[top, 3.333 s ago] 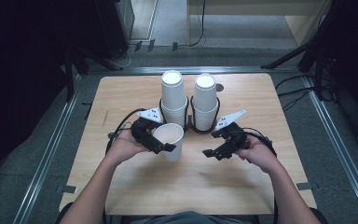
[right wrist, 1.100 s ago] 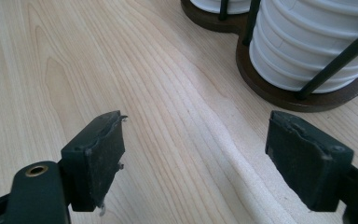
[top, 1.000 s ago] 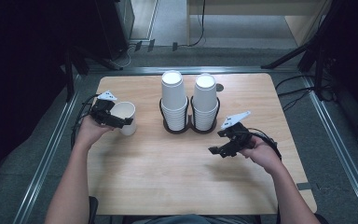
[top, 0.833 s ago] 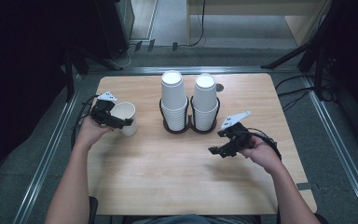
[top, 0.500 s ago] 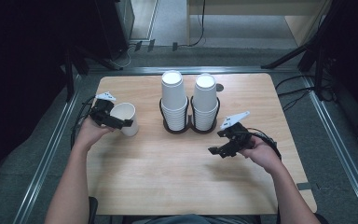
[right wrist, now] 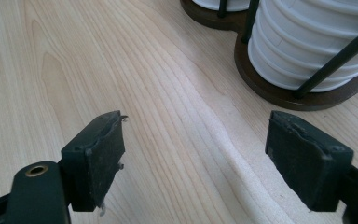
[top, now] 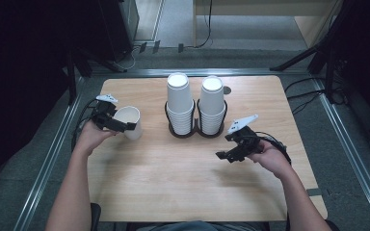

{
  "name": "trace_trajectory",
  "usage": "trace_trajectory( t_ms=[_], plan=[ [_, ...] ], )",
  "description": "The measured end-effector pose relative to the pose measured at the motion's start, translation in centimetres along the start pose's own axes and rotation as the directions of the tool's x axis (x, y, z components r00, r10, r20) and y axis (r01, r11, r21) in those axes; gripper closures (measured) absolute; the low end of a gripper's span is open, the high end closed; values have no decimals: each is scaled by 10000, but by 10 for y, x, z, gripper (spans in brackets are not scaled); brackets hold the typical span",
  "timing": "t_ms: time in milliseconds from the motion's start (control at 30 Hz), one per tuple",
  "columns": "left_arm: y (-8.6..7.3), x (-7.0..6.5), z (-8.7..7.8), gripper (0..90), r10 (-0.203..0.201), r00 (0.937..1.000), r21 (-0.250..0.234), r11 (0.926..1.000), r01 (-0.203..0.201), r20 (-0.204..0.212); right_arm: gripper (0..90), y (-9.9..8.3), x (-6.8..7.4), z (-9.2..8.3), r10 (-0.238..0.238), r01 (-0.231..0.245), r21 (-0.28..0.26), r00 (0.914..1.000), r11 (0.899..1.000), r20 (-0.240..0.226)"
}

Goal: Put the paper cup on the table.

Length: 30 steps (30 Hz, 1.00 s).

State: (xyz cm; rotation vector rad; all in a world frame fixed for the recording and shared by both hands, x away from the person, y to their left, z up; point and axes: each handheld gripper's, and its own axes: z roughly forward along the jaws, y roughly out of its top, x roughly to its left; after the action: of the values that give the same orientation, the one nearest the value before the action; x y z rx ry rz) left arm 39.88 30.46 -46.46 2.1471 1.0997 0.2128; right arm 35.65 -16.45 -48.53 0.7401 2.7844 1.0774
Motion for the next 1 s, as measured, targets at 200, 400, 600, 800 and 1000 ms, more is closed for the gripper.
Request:
trace_trajectory(
  t_ms=[200,400,600,800,1000],
  plan=[
    [3,0,-7,0,-385,9993,-108,9992,385,22,197,0,1,-1,-67,67,10,10000,10000,19],
    [11,-1,-20,0,-506,9987,-306,9983,505,-13,198,0,1,1,-110,109,114,9999,9999,42],
    [16,-4,-31,0,-618,9977,-218,9979,612,-290,198,0,2,1,-121,121,138,9999,9998,-10],
    [25,-14,-41,0,-581,9983,-332,9978,578,-77,198,0,1,1,-132,132,146,9999,9998,-1],
    [35,-28,-40,0,-291,9996,-157,9995,292,60,197,-2,2,0,-157,157,181,9999,9997,-4]
  ],
)
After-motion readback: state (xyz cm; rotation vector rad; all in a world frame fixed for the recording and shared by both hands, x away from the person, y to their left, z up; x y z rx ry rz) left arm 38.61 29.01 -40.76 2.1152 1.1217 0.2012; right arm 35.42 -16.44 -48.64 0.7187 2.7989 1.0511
